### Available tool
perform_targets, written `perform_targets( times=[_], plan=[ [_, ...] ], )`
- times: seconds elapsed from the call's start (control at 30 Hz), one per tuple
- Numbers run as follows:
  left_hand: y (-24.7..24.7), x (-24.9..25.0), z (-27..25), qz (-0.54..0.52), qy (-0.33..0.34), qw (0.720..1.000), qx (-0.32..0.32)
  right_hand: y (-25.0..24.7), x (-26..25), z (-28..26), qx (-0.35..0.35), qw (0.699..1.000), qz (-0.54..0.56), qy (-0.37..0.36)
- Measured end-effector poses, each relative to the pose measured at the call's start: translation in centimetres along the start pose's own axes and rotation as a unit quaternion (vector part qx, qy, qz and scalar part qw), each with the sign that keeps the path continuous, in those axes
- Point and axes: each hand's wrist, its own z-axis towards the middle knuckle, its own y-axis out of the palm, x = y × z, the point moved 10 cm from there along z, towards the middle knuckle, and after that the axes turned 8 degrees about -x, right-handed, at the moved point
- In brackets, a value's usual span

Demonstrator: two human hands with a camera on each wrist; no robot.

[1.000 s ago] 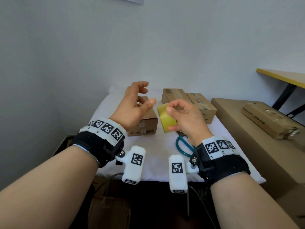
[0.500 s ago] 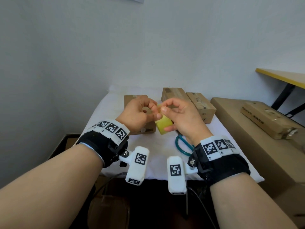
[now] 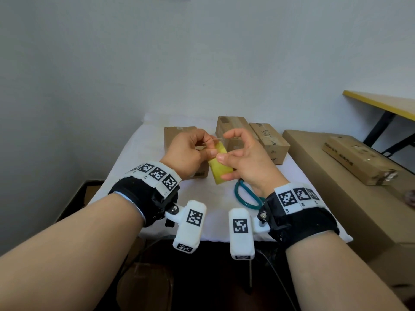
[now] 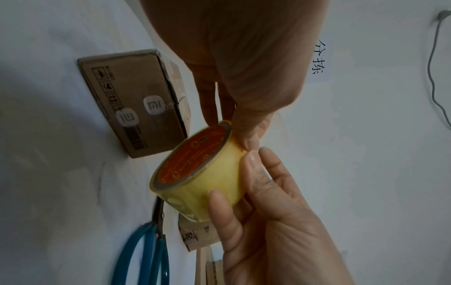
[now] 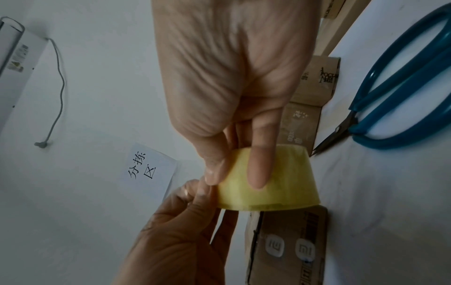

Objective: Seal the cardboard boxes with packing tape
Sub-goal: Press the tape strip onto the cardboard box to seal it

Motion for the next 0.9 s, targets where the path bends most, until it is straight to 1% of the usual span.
perform_targets(
  times=[0.17, 0.27, 0.33, 0.37, 0.43, 0.47, 0.5, 0.57, 0.63, 0.7, 0.8, 0.9],
  plan=[
    [0.6, 0.2, 0.3, 0.039, 0.01, 0.999, -0.002, -0.6, 0.9, -0.2, 0.015, 0.999, 0.034, 0.023],
    [1.2, 0.0, 0.2, 0.064, -0.015, 0.998, -0.012, -0.9, 1.7, -0.6, 0.004, 0.998, 0.039, 0.051],
    [1.6, -0.1, 0.1, 0.088, -0.025, 0.995, -0.026, -2.2, 2.4, -1.0, 0.028, 0.996, 0.007, 0.079],
    [1.7, -0.1, 0.0, 0.101, -0.028, 0.994, -0.032, -3.4, 2.8, -1.2, 0.055, 0.994, -0.035, 0.092],
    [1.8, -0.2, -0.2, 0.121, -0.034, 0.991, -0.037, -6.1, 3.5, -1.7, 0.11, 0.973, -0.161, 0.122],
    [1.8, -0.2, -0.2, 0.129, -0.035, 0.99, -0.038, -7.0, 4.0, -1.9, 0.117, 0.956, -0.225, 0.146],
    [1.9, -0.3, -0.2, 0.139, -0.036, 0.989, -0.039, -7.5, 4.6, -2.1, 0.108, 0.939, -0.274, 0.176],
    [2.0, -0.4, -0.1, 0.167, -0.034, 0.984, -0.043, -7.4, 6.2, -2.7, 0.067, 0.906, -0.346, 0.235],
    [2.2, -0.5, 0.1, 0.2, -0.031, 0.978, -0.047, -6.7, 7.3, -3.1, 0.02, 0.879, -0.395, 0.267],
    [2.4, -0.3, 0.2, 0.26, -0.025, 0.964, -0.047, -6.4, 7.9, -3.3, -0.002, 0.861, -0.424, 0.281],
    [2.3, 0.2, 0.2, 0.337, -0.015, 0.941, -0.023, -6.7, 8.5, -3.0, 0.001, 0.843, -0.46, 0.279],
    [2.6, 0.7, 0.2, 0.373, 0.01, 0.927, -0.024, -6.6, 8.1, -2.8, 0.01, 0.831, -0.484, 0.274]
  ],
)
